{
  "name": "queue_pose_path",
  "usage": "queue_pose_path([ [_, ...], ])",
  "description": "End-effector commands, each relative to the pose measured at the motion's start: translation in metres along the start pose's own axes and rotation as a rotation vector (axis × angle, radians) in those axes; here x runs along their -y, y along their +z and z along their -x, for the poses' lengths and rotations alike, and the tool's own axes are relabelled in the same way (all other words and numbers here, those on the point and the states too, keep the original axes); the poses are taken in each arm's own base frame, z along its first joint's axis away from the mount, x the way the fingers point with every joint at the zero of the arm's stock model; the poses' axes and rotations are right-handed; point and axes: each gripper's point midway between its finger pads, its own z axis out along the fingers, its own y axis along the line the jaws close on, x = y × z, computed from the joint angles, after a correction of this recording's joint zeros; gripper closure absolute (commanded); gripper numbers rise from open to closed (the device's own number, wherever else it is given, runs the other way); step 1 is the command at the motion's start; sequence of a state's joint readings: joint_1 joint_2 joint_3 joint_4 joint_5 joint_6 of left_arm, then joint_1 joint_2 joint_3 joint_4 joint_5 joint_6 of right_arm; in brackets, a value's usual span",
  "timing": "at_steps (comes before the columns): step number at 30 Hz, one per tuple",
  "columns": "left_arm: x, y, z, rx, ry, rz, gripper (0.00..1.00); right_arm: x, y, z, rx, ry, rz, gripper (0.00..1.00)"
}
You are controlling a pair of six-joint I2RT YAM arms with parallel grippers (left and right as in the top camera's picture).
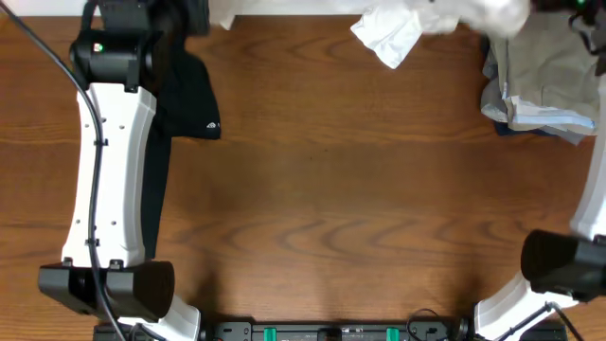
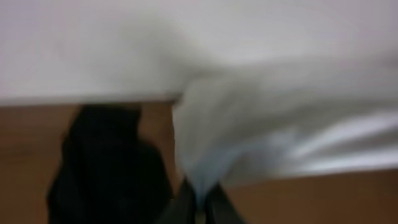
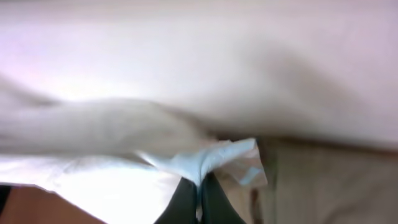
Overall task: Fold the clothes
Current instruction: 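Lower the T-shirt flat onto the table center with both grippers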
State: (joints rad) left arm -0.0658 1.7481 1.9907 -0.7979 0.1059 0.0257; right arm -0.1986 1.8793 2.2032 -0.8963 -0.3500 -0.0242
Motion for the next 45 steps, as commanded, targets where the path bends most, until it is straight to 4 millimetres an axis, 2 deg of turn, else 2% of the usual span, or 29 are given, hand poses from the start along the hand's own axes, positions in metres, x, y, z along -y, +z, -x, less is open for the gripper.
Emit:
queue_pose_path([
  [1, -0.005, 0.0, -0.029, -0.121, -0.04, 0.011, 0.94, 0.003, 0.014, -0.031, -0.12, 0.024, 0.007, 0.99],
  [8, -0.004, -0.023, -0.107, -0.454, -0.103, 0.024, 0.94, -0.008, -0.004, -0.096, -0.389, 0.083, 0.04, 0.99],
  [13, -0.005, -0.04, -0.149, -0.639, -0.124, 0.04, 0.94, -0.02, -0.019, -0.122, -0.509, 0.098, 0.094, 0.99],
  [17, -0.005, -0.049, -0.165, -0.715, -0.133, 0.048, 0.94, -0.021, -0.038, -0.134, -0.569, 0.1, 0.063, 0.98],
  [24, -0.004, -0.07, -0.192, -0.853, -0.146, 0.061, 0.94, -0.026, -0.085, -0.151, -0.667, 0.108, 0.003, 0.98],
  [28, -0.002, -0.075, -0.213, -0.934, -0.153, 0.07, 0.94, -0.028, -0.094, -0.169, -0.727, 0.125, -0.001, 0.98],
  [37, 0.006, -0.088, -0.284, -1.041, -0.212, 0.108, 0.94, -0.031, -0.096, -0.257, -0.947, 0.236, 0.001, 0.98],
  [45, 0.003, -0.106, -0.335, -1.122, -0.275, 0.16, 0.94, -0.025, -0.114, -0.333, -1.08, 0.333, -0.074, 0.99],
])
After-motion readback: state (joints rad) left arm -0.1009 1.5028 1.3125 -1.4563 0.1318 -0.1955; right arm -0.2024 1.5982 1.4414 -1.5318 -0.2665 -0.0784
